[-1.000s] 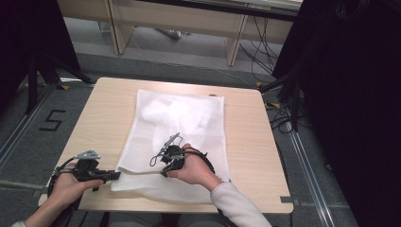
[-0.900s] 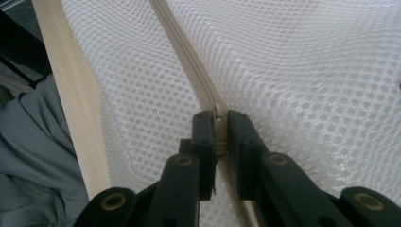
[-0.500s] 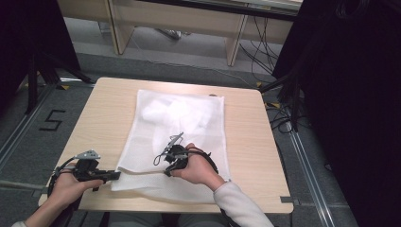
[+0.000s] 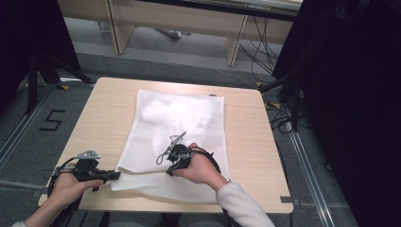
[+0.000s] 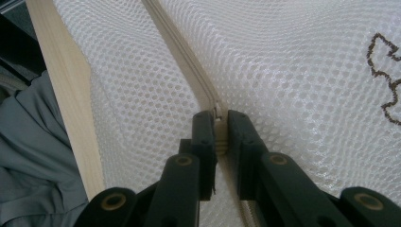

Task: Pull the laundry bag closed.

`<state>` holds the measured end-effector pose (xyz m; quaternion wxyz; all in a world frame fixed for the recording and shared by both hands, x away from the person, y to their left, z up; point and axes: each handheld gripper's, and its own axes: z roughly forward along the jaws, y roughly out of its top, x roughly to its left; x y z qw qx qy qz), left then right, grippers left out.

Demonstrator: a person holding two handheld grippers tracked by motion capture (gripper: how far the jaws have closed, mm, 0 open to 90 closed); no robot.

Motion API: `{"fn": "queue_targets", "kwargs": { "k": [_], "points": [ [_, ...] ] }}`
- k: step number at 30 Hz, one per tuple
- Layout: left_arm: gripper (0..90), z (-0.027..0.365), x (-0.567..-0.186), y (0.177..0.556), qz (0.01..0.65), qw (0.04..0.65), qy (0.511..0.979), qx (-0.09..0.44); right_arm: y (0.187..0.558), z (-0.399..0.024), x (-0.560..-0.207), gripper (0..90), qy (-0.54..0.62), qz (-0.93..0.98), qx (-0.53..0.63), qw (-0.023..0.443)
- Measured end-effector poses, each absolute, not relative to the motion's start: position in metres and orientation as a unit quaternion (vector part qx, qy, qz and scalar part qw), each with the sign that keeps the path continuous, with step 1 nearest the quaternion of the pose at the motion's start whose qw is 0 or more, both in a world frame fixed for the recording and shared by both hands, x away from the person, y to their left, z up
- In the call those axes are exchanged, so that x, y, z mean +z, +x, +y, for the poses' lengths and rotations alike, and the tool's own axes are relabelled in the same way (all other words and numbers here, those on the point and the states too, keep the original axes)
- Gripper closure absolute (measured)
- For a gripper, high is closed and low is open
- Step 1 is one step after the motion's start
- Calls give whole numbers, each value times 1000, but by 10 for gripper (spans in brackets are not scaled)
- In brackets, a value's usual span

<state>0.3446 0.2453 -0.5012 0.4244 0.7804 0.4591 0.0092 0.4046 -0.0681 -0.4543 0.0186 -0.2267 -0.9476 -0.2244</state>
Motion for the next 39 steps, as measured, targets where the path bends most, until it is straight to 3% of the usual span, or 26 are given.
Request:
{"fn": "queue_targets", "kwargs": {
  "k": [39],
  "points": [
    [841,245,-501,345,460,424,780,10,406,-84,-453,826,-243,-945,-219,18]
  ]
}}
